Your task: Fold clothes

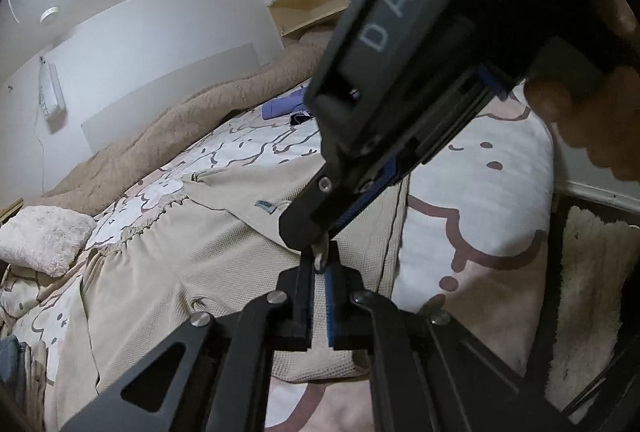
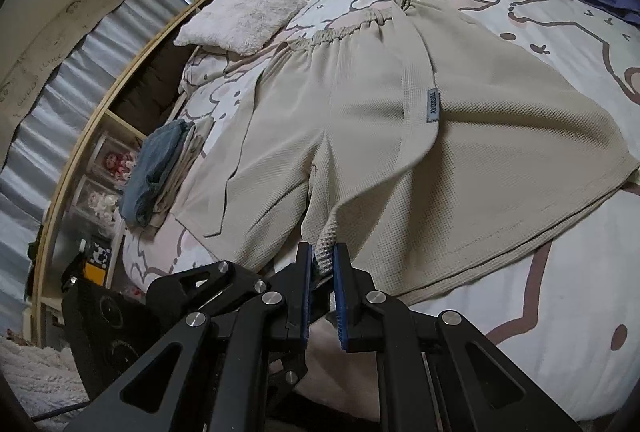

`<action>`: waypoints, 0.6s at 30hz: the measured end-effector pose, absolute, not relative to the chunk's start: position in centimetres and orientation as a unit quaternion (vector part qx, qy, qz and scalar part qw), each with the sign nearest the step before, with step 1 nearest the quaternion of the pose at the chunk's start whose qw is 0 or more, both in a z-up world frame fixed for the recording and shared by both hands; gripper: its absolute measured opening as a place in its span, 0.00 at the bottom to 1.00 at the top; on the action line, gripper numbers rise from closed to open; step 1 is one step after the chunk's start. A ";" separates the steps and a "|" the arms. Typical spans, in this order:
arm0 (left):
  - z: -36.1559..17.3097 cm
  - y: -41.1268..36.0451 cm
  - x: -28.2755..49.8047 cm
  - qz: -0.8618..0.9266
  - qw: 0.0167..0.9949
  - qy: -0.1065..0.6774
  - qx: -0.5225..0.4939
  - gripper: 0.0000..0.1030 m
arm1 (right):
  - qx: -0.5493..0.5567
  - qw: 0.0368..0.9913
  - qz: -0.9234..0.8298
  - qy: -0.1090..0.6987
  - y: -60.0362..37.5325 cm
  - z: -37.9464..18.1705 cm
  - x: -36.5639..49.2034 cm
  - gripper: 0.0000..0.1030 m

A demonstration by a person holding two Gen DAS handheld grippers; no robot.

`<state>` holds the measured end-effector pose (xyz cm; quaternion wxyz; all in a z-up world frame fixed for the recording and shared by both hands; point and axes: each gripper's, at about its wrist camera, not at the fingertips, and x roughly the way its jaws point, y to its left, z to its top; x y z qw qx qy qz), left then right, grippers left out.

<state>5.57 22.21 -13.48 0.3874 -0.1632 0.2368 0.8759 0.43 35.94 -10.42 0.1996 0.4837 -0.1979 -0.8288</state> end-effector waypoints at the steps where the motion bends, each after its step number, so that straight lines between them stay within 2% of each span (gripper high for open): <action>1: -13.3 22.0 5.4 0.878 0.387 0.228 -0.165 0.04 | 0.483 0.198 -0.832 -0.190 35.8 -10.2 0.5 0.11; 4: -12.2 20.5 3.9 0.889 0.376 0.176 -0.190 0.04 | 0.466 0.201 -0.840 -0.193 35.9 -9.3 0.7 0.16; 7: -10.4 17.0 1.0 0.906 0.348 0.072 -0.229 0.04 | 0.440 0.197 -0.850 -0.213 36.9 -8.1 1.0 0.29; 9: -8.7 13.7 -0.7 0.919 0.317 -0.002 -0.234 0.04 | 0.429 0.178 -0.858 -0.221 37.9 -7.6 1.0 0.64; 13: -6.1 5.6 -3.3 0.943 0.218 -0.112 -0.225 0.04 | 0.430 0.142 -0.861 -0.232 39.9 -8.2 0.5 0.65; 18: -9.8 -1.5 -7.2 0.920 0.117 -0.204 -0.312 0.04 | 0.450 0.081 -0.849 -0.265 43.0 -11.1 -0.6 0.65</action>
